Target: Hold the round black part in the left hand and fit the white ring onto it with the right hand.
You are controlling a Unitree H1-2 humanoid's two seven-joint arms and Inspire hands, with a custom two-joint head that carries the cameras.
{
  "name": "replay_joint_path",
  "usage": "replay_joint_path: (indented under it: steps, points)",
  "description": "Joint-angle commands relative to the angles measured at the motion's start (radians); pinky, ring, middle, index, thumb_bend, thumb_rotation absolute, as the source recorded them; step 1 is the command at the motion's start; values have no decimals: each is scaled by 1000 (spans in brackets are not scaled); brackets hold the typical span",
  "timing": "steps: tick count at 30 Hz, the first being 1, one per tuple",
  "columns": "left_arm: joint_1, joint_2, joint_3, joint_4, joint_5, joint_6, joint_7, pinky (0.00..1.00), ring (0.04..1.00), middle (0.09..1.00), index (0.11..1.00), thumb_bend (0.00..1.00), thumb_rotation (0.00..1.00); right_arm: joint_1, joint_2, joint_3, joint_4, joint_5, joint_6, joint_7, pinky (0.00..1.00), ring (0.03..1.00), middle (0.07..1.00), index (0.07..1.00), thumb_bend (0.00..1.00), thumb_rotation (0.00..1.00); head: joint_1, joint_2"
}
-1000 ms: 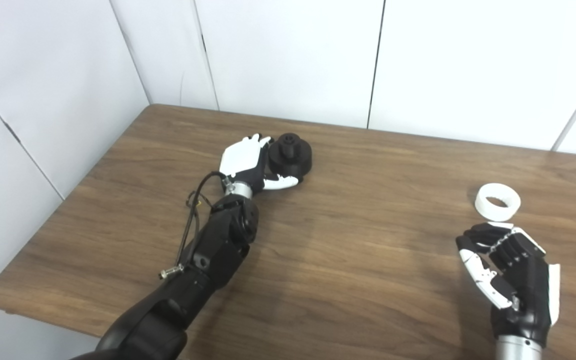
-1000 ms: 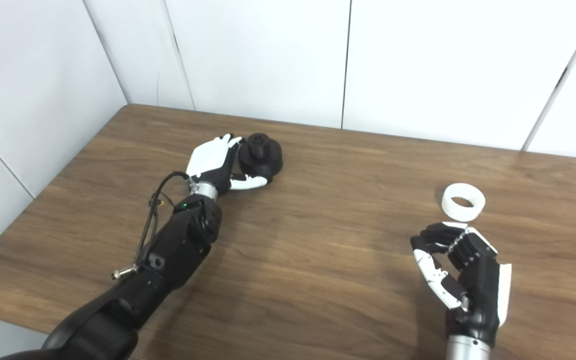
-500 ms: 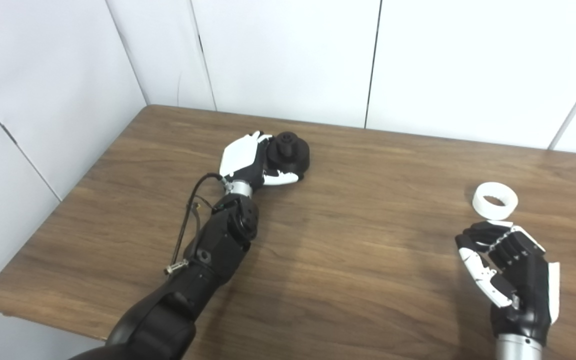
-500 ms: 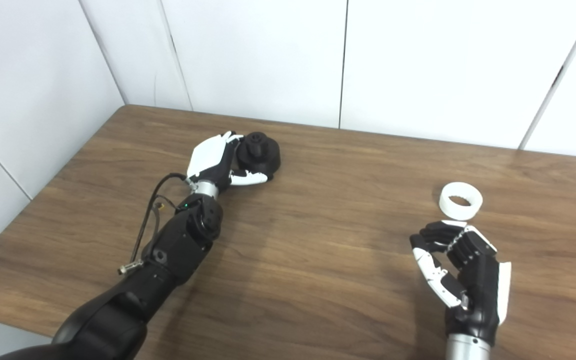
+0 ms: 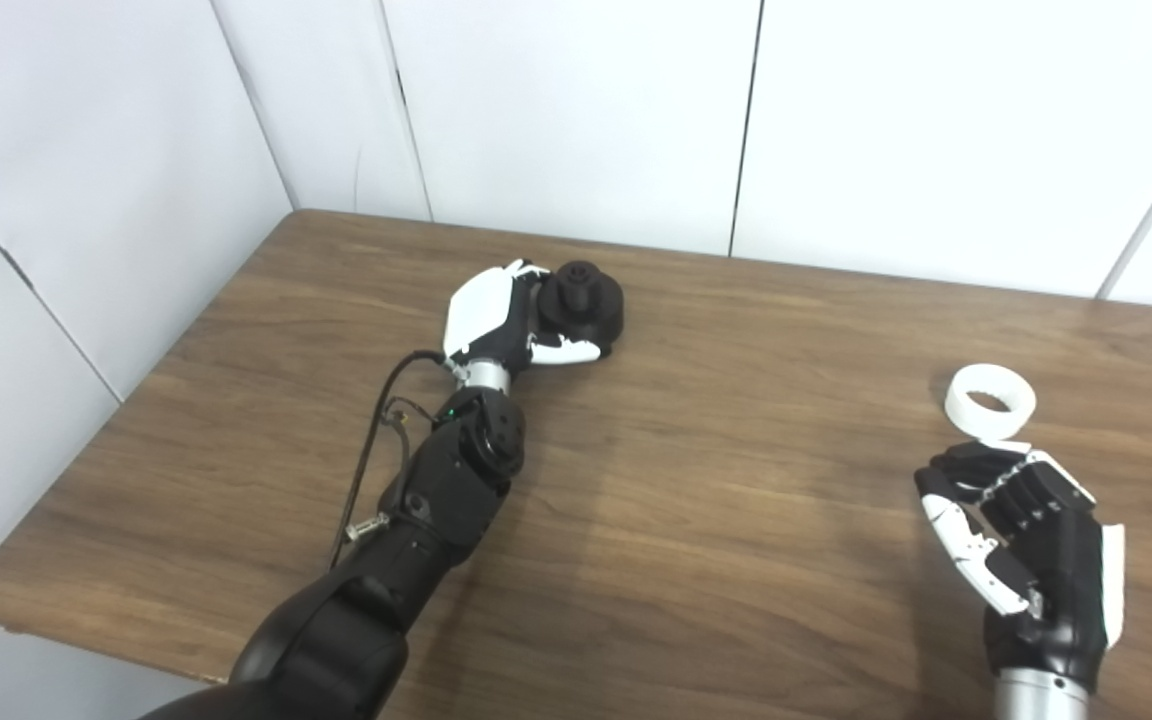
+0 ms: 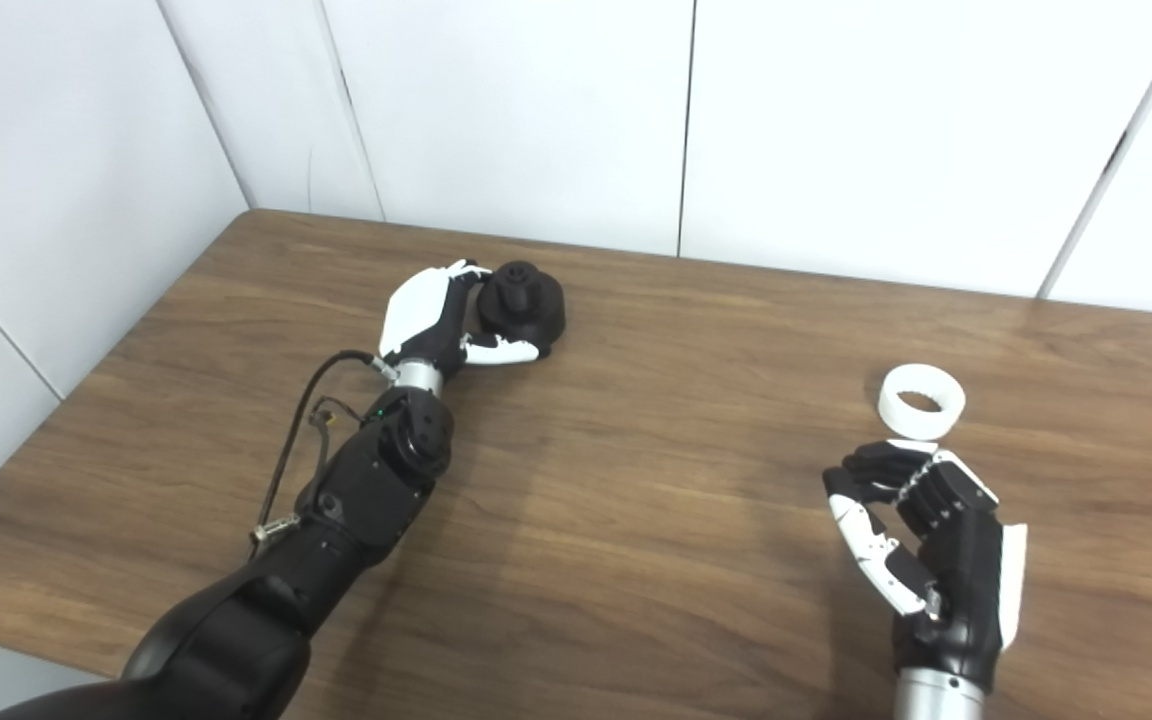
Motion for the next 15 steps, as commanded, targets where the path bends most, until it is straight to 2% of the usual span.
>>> replay_joint_path:
  steps: [1,6,10,15]
  points:
    - [-37,7,-1,-10,-1,-17,9,929,958,916,672,797,298,34,3,-2,-39,2,-12,3,412,500,502,484,518,6,2,1]
    - [-19,3,-8,-43,-2,-12,-10,921,954,913,663,814,291,32,3,-3,-38,-3,-13,1,404,496,502,484,518,6,1,2]
    - [1,5,-21,-73,-7,-20,-45,959,962,915,658,828,288,31,4,-1,-36,-8,-14,0,408,496,501,485,519,7,2,3]
    - [24,3,-39,-107,-9,-14,-83,934,954,915,657,849,293,29,6,1,-34,-7,-14,1,423,503,500,485,519,6,3,2]
